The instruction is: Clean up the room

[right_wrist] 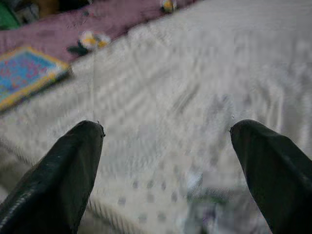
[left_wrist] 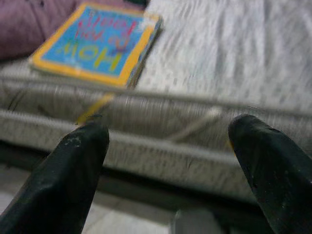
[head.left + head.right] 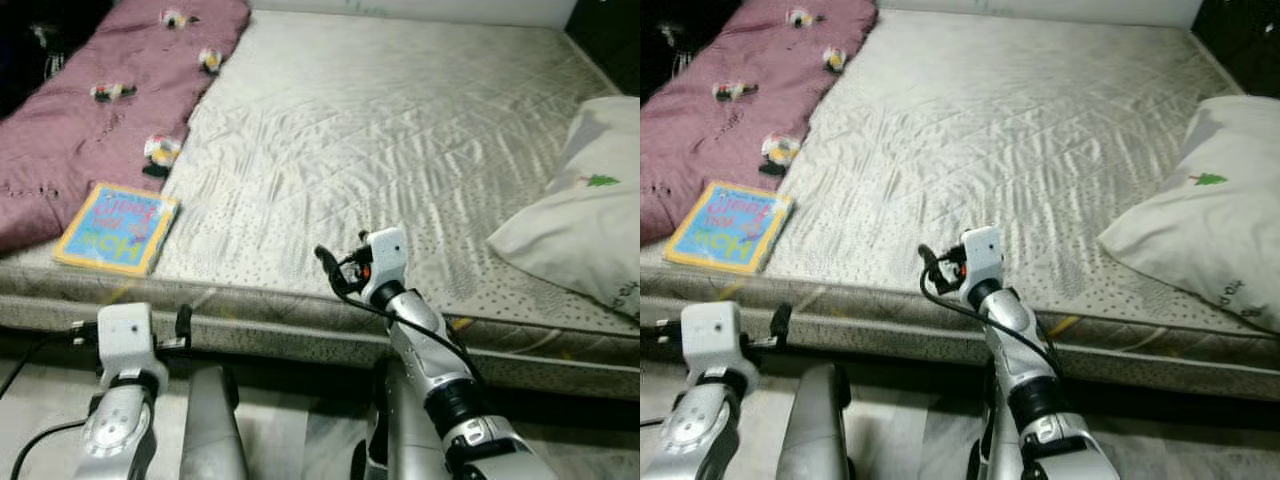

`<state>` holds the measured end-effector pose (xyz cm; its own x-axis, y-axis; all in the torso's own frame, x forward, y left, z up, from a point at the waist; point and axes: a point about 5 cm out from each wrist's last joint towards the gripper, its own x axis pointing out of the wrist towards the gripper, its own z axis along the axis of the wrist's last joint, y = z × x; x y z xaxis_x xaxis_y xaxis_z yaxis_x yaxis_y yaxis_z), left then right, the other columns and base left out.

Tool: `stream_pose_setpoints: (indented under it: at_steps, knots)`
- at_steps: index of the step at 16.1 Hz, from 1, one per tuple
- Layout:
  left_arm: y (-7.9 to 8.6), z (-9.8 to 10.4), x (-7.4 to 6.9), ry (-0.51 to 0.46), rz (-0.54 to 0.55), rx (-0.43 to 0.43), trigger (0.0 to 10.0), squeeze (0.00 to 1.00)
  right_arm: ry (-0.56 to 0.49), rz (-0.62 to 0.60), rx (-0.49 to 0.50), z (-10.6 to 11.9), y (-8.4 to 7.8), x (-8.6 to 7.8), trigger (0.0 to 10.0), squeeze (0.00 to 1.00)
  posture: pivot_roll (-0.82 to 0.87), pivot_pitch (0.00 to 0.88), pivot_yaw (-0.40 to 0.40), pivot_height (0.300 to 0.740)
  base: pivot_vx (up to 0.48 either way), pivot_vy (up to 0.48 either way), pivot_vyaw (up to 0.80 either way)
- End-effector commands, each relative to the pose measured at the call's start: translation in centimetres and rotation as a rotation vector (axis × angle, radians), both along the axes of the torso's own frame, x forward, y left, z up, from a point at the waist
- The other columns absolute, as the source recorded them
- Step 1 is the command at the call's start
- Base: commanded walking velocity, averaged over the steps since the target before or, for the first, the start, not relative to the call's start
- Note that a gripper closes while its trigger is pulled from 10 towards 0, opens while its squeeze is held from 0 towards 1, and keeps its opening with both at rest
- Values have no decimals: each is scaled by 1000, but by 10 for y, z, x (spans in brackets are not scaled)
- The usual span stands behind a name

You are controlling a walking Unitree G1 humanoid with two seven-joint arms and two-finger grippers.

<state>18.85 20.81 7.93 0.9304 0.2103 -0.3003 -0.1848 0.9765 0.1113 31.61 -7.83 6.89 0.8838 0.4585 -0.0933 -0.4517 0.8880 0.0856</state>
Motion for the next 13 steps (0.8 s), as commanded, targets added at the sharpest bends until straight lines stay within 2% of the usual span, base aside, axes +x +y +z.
stream_pose_setpoints:
  at_steps: [1, 2, 3, 4, 6, 9, 13]
  knots:
    - [3, 6, -3, -3, 2, 21, 10000, 0, 10, -4, 2, -1, 1, 1, 10000, 0, 310, 130, -40, 487, 0, 0, 0]
    - [13, 8, -22, 21, 42, 33, 10000, 0, 16, -12, 7, 2, 5, 10, 10000, 0, 342, 152, -38, 487, 0, 0, 0]
    - [15, 9, -27, 28, 53, 32, 10000, 0, 4, -13, 2, 4, 7, 12, 10000, 0, 350, 165, -35, 487, 0, 0, 0]
    - [16, 10, -38, 44, 56, 27, 10000, 0, -34, -24, 3, 15, 9, 22, 10000, 0, 351, 180, -31, 472, 0, 0, 0]
    - [9, 13, -34, 38, 26, 27, 10000, 0, -69, -36, 0, 26, 9, 30, 10000, 0, 348, 188, -25, 452, 0, 0, 0]
    - [-1, 24, -21, -11, -27, 35, 10000, 0, -127, -93, -12, 44, 8, 43, 10000, 0, 347, 185, -28, 447, 0, 0, 0]
    - [-2, 25, -22, -12, -31, 41, 10000, 0, -126, -166, -111, 48, 11, 51, 10000, 0, 355, 177, -43, 447, 0, 0, 0]
